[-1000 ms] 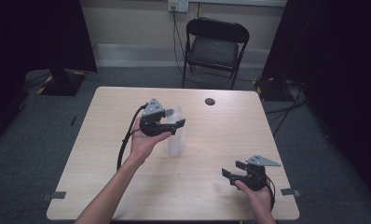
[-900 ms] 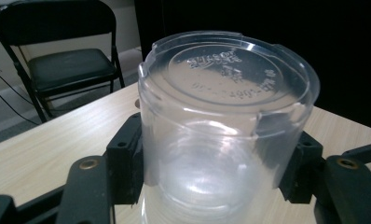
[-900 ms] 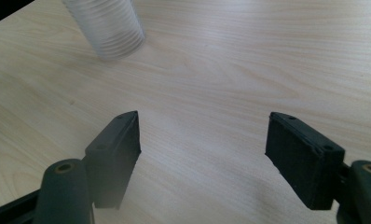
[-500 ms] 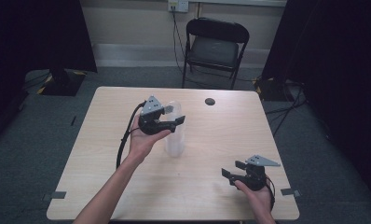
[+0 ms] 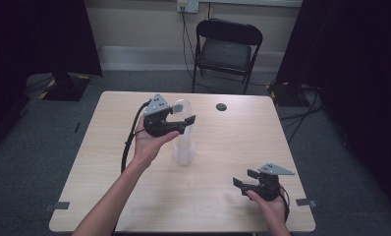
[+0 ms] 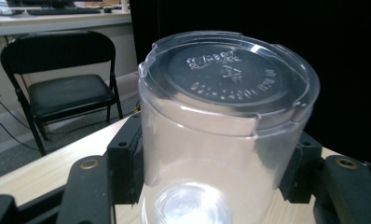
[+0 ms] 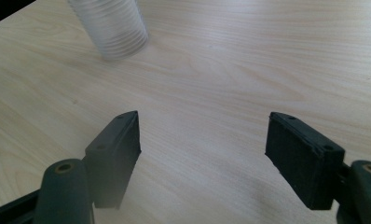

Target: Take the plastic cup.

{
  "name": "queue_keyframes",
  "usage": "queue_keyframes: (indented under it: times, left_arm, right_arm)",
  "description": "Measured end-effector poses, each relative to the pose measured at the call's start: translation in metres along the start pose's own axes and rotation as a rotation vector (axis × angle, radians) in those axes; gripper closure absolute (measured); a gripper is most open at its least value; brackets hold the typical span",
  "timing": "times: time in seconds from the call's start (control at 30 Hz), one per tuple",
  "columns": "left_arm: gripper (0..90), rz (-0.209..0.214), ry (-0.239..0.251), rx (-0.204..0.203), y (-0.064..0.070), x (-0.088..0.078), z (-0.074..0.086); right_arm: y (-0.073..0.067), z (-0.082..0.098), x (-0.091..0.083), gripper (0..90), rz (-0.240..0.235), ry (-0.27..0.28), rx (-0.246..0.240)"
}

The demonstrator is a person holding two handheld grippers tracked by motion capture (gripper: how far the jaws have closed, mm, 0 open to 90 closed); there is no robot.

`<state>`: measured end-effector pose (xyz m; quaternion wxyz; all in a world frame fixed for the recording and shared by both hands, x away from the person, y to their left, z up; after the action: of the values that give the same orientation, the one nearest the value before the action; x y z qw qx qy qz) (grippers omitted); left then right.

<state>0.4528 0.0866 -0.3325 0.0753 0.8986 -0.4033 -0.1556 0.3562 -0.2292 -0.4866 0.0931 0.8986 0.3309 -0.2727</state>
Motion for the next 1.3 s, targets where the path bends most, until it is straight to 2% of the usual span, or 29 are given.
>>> queue_keyframes:
  times: [0.13, 0.17, 0.2, 0.4, 0.43, 0.53, 0.67, 0.73, 0.87, 0.93, 1.03, 1.23, 1.3]
  left_arm:
    - [38.3, 0.001, 0.013, 0.0, 0.001, -0.004, -0.004]
    - [38.3, -0.022, 0.022, 0.006, 0.001, -0.006, -0.005]
    - [38.3, -0.027, 0.021, 0.005, 0.002, -0.006, -0.005]
    - [38.5, -0.015, 0.025, -0.011, 0.003, -0.008, -0.006]
    - [38.6, -0.021, 0.041, -0.026, 0.004, -0.01, -0.008]
    - [38.9, -0.013, 0.046, -0.038, 0.005, -0.015, -0.011]
    - [39.2, -0.017, 0.053, -0.026, 0.006, -0.02, -0.013]
    - [39.3, -0.009, 0.059, -0.039, 0.005, -0.026, -0.015]
    - [39.6, 0.011, 0.053, -0.008, 0.005, -0.034, -0.014]
    - [39.6, -0.004, 0.054, 0.003, 0.004, -0.038, -0.011]
    - [39.6, -0.002, 0.055, -0.007, 0.002, -0.044, -0.009]
    - [39.6, 0.012, 0.056, -0.041, 0.001, -0.055, -0.005]
    - [40.2, 0.001, 0.056, -0.051, -0.001, -0.061, -0.001]
  right_arm:
    - [0.0, 0.0, 0.0, 26.1, 0.0, 0.001, -0.002]
    - [0.0, 0.0, 0.0, 26.2, 0.0, 0.001, -0.002]
    - [0.0, 0.0, 0.0, 26.2, 0.0, 0.001, -0.002]
    - [0.0, 0.0, 0.0, 26.2, 0.003, 0.003, 0.0]
    - [0.001, 0.0, 0.0, 26.2, 0.002, 0.003, 0.0]
    - [0.0, 0.0, 0.001, 26.2, 0.001, 0.003, -0.003]
    - [0.0, -0.001, 0.0, 26.2, 0.002, 0.003, -0.002]
    - [0.0, 0.0, 0.0, 26.2, 0.003, 0.007, -0.002]
    - [-0.002, -0.001, 0.0, 28.3, -0.008, 0.012, -0.014]
    - [-0.003, -0.002, 0.0, 28.3, -0.01, 0.017, -0.027]
    - [-0.005, -0.003, 0.0, 28.2, -0.008, 0.027, -0.038]
    - [-0.007, -0.005, -0.001, 28.1, -0.012, 0.042, -0.031]
    - [-0.009, -0.006, -0.001, 28.1, -0.015, 0.044, -0.04]
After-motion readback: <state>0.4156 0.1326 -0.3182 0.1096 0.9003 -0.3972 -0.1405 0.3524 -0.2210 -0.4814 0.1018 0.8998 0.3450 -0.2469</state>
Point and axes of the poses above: each handheld gripper's, and its own axes: x roughly forward along the jaws, z roughly out of its underside, y roughly to its right, the point moved 3 cm from there along x, roughly forward along the jaws, and after that the axes turned 13 degrees about -x, right-handed, at the moved point
